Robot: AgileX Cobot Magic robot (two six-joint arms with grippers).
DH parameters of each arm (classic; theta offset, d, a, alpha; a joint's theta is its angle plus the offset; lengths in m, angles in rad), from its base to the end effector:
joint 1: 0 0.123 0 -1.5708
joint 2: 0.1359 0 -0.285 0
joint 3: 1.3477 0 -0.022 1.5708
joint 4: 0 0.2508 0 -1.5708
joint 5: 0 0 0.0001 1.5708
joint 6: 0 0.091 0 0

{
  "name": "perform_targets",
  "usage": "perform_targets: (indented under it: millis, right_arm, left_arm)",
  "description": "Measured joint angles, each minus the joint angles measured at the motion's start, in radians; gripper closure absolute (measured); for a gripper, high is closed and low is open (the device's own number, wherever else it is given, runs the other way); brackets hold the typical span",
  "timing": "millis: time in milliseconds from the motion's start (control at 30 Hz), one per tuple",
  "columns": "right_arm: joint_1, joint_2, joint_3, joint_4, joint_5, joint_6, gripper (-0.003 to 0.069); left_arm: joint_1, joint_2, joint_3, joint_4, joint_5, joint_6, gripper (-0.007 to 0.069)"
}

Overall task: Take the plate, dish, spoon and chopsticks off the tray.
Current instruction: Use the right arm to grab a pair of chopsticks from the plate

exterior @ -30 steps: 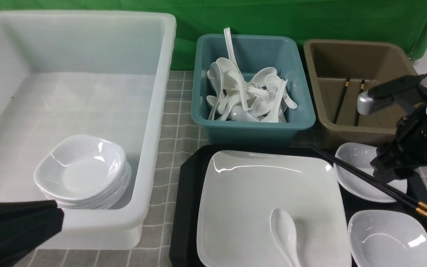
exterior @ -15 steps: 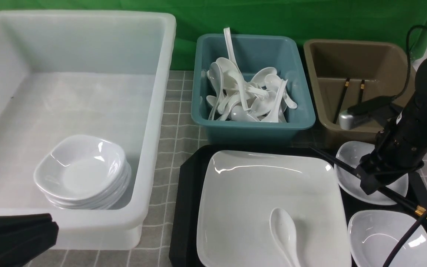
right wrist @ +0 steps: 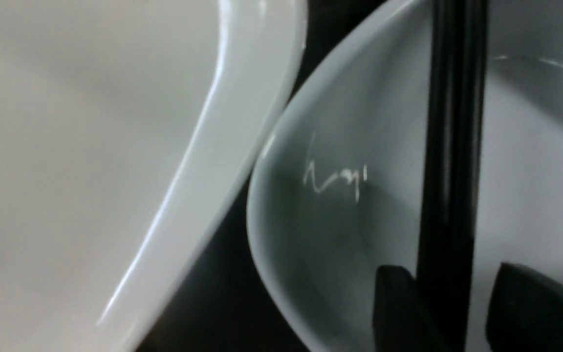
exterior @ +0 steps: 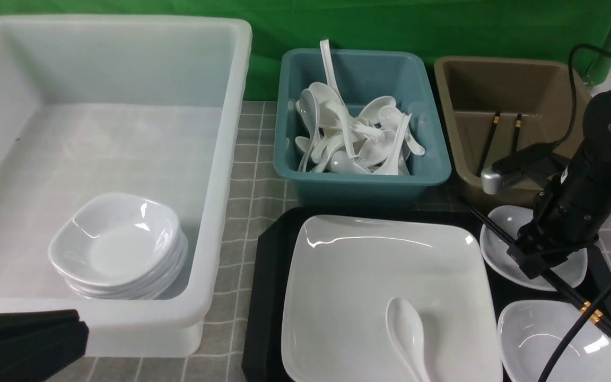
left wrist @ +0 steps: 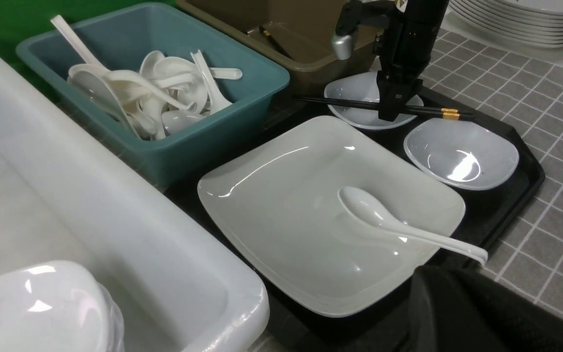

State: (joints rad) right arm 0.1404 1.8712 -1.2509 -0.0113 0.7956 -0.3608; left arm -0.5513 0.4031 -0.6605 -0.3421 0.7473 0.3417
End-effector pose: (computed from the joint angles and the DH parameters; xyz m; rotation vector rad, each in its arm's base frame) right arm 0.3658 0.0510 0.1844 -0.7293 2.8084 -0.0519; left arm 0.0458 -0.0525 0.3423 0.7628 1.8171 -0.5299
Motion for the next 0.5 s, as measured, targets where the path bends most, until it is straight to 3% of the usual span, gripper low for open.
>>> perform_targets:
  millis: [100,167,400,500]
  right_arm:
    - [0.0,0.0,0.0,0.003,0.012,-0.03,0.0496]
    - [0.0,0.0,0.0,0.011,0.034,-0.055,0.0515]
    - [0.026,-0.044,0.0,0.011,0.096,-0.083,0.0514]
    - [0.086,-0.122,0.0,0.011,0.161,-0.181,0.0514]
  left_arm:
    - [0.0,0.0,0.0,-0.002,-0.001,0.0,0.0603]
    - [0.0,0.0,0.0,-0.003,-0.001,0.0,0.0603]
    - [0.0,0.0,0.0,-0.01,-0.002,0.0,0.0603]
    - [0.0,0.0,0.0,-0.01,-0.022,0.0,0.0603]
